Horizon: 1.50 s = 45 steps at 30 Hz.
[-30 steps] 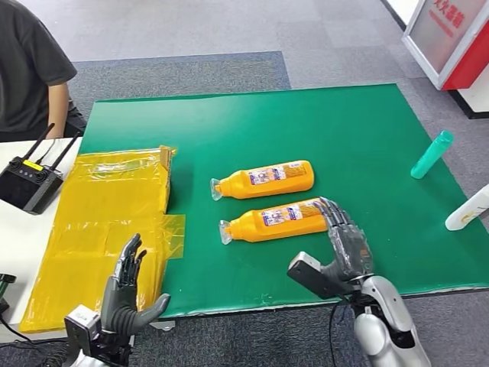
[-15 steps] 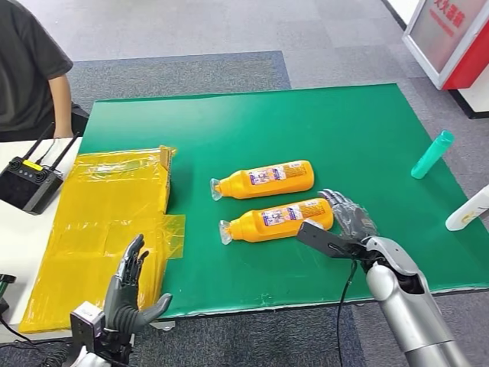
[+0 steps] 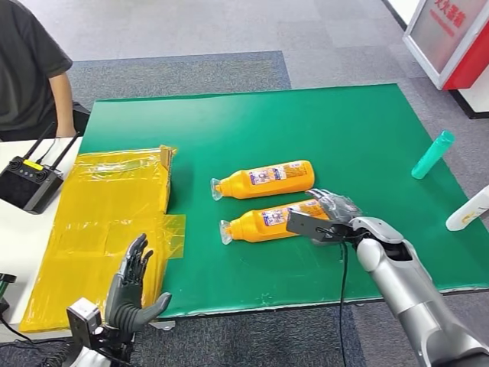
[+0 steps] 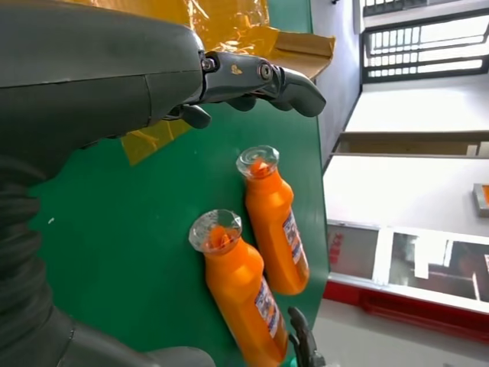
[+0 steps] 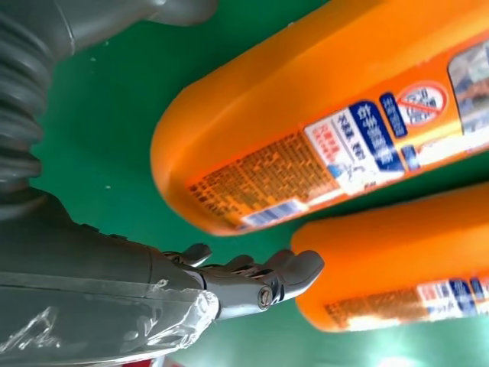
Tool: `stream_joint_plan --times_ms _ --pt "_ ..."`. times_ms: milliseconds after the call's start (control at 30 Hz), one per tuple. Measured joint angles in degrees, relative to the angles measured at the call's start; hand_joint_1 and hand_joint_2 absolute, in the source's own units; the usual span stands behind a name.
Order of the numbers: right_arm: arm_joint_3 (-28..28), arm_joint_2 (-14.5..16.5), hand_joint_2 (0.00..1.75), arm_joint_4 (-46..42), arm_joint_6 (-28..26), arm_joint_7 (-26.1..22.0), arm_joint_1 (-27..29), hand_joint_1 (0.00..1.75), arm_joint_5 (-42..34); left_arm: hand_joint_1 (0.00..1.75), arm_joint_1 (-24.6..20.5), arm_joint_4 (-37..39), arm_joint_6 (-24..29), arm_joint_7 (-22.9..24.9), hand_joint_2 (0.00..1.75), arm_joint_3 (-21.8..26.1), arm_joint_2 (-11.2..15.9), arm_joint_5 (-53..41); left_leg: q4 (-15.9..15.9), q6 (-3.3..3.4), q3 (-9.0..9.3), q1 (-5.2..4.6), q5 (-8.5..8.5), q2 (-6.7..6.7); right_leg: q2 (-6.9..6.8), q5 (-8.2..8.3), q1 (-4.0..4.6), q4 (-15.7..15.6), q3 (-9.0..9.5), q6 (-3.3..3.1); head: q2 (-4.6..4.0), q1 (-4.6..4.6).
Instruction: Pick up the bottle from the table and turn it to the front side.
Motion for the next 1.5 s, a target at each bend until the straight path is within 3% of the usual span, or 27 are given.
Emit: stream_joint_plan --times_ms 600,733,1167,1400,1500 --pt "9.78 1.12 1.75 12.24 3.15 -0.66 -8.56 0.06 -1.20 0.00 -1.24 1.61 1.31 0.00 1.75 -0.07 0.07 -0.01 0.00 0.01 0.01 0.00 0.02 0.00 0.00 0.01 0.00 0.00 0.01 0.01 0.00 0.01" --pt "11.29 1.49 1.75 13.89 3.09 -0.85 -9.64 1.75 -1.49 0.00 -1.51 1.96 1.81 0.00 1.75 -0.20 0.09 -0.04 0.00 0.01 0.02 0.00 0.02 0.00 0.00 0.01 0.00 0.00 0.01 0.01 0.00 0.00" --pt "13.04 1.15 1.75 13.91 -0.15 -0.91 -9.56 1.75 -3.22 0.00 -1.52 2.19 3.17 0.00 1.75 -0.19 0.38 0.30 0.02 0.00 0.03 0.00 0.03 0.00 0.00 0.01 0.00 0.00 0.00 0.02 0.00 0.01" --pt "12.06 -0.41 1.75 8.03 -3.54 0.02 -5.15 1.75 -4.54 0.00 -1.24 2.17 3.73 0.00 1.75 -0.01 0.57 0.67 0.02 0.00 0.01 0.00 0.02 0.00 -0.01 0.01 0.00 0.00 -0.01 0.02 0.00 0.00" --pt "9.60 -0.99 1.75 2.59 -7.30 -0.06 -0.83 1.75 -5.68 0.00 -0.67 1.99 3.63 0.07 1.75 0.43 0.56 0.67 0.02 0.00 0.01 0.00 0.00 -0.01 -0.02 -0.01 0.00 0.00 -0.01 0.01 0.00 0.01"
